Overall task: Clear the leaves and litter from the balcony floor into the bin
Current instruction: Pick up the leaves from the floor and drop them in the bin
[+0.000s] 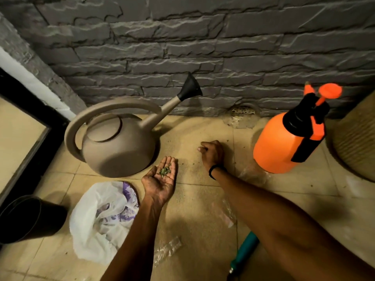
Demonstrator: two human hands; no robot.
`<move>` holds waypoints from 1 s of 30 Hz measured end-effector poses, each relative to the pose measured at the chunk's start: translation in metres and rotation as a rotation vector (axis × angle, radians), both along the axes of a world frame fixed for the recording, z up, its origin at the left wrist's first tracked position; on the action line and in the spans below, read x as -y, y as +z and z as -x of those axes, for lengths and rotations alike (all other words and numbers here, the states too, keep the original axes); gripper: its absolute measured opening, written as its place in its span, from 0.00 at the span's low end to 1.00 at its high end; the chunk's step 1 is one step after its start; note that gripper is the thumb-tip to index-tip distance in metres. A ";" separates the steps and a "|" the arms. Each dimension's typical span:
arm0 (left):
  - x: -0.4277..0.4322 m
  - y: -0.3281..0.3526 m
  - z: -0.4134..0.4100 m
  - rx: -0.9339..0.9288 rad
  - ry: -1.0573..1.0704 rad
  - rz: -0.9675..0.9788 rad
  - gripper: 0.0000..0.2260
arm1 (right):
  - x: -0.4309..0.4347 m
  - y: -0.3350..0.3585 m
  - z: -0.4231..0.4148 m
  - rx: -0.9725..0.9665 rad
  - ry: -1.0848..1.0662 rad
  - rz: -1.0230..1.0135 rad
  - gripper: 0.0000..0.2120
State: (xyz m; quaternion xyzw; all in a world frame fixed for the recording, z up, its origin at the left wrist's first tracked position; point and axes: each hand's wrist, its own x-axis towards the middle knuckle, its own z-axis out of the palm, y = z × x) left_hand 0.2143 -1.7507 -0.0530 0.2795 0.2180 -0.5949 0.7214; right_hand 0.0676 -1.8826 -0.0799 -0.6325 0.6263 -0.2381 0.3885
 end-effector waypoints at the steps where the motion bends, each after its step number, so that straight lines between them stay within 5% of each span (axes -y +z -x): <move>1: 0.000 0.000 -0.001 0.001 0.005 0.003 0.20 | 0.001 -0.002 -0.001 -0.015 0.018 0.017 0.12; 10: 0.000 -0.003 0.001 0.009 0.001 -0.030 0.21 | -0.001 0.004 -0.007 -0.359 0.312 0.254 0.10; 15: 0.008 -0.004 0.007 0.038 0.007 -0.064 0.21 | 0.000 0.017 -0.018 -0.336 0.311 0.161 0.11; 21: 0.017 -0.009 0.004 0.076 0.059 -0.113 0.22 | -0.023 0.043 -0.039 -0.020 0.508 -0.011 0.08; 26: 0.026 -0.006 0.006 0.106 0.042 -0.105 0.22 | -0.047 0.058 -0.043 -0.058 0.675 0.069 0.10; 30: 0.033 -0.001 0.012 0.079 0.041 -0.067 0.21 | -0.045 0.055 -0.030 -0.013 0.537 0.182 0.20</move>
